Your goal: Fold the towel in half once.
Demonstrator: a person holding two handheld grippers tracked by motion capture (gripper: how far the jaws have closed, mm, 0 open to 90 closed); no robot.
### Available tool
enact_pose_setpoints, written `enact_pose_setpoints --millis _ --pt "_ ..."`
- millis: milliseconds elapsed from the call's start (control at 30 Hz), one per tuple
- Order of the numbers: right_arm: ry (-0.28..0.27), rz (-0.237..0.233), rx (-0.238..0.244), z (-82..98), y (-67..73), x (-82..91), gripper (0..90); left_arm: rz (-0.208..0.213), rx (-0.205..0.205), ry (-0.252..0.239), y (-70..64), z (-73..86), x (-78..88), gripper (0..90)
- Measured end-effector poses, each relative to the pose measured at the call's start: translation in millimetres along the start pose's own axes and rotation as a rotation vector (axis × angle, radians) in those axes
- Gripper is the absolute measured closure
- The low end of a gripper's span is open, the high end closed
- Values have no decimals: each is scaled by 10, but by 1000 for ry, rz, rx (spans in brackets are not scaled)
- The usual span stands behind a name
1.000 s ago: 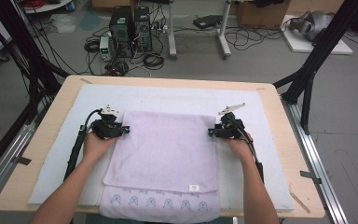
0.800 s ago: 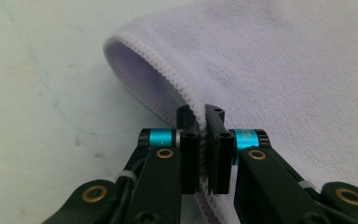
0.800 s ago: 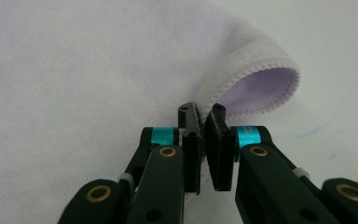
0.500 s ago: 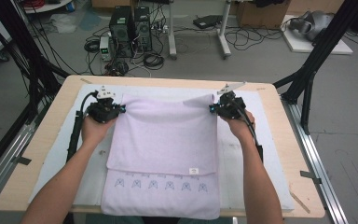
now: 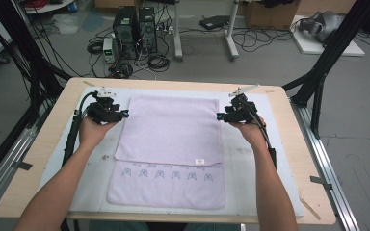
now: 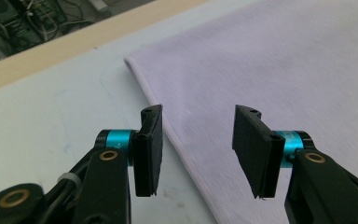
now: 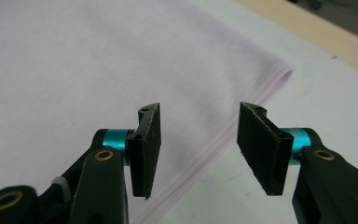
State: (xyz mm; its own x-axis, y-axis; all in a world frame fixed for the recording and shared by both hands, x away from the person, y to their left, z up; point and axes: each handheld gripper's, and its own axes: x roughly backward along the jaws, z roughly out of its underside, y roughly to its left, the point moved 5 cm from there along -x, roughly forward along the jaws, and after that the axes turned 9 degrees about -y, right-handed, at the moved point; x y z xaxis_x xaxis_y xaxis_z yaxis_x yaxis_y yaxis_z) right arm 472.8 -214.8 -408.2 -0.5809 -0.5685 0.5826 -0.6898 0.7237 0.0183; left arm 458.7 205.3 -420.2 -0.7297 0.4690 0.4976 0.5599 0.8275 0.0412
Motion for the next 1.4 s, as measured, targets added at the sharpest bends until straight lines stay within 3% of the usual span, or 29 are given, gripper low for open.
enact_pose_setpoints --millis 67,100,233,300,467,567,667,733,900,1033,1133,1233,1400 --pt "-12 -38 -3 66 113 53 486 31 -12 0 -72 93 58 517" --pt "-16 -50 1 83 152 69 484 50 -17 26 -118 141 82 511" --pt "-28 -104 37 211 402 160 487 98 -38 0 -263 251 237 484" --pt "-37 -130 43 268 504 198 503 107 -72 5 -339 325 313 482" --pt "-21 -156 84 451 732 258 527 139 -110 -18 -481 472 485 483" --pt "-25 -170 78 561 796 292 543 163 -104 -8 -529 565 535 494" --pt "36 -176 89 642 851 299 546 182 -95 4 -552 683 561 533" --pt "19 -187 108 678 910 302 566 193 -93 16 -564 754 566 558" --pt "47 -212 103 807 970 228 618 228 -95 56 -613 886 556 621" --pt "75 -223 107 913 987 142 684 238 -121 58 -645 889 542 753" --pt "50 -224 97 932 979 138 740 237 -134 57 -662 882 533 849" --pt "50 -231 104 930 980 142 849 235 -129 57 -659 876 535 874" --pt "34 -235 104 898 982 174 875 234 -124 33 -634 834 599 880"
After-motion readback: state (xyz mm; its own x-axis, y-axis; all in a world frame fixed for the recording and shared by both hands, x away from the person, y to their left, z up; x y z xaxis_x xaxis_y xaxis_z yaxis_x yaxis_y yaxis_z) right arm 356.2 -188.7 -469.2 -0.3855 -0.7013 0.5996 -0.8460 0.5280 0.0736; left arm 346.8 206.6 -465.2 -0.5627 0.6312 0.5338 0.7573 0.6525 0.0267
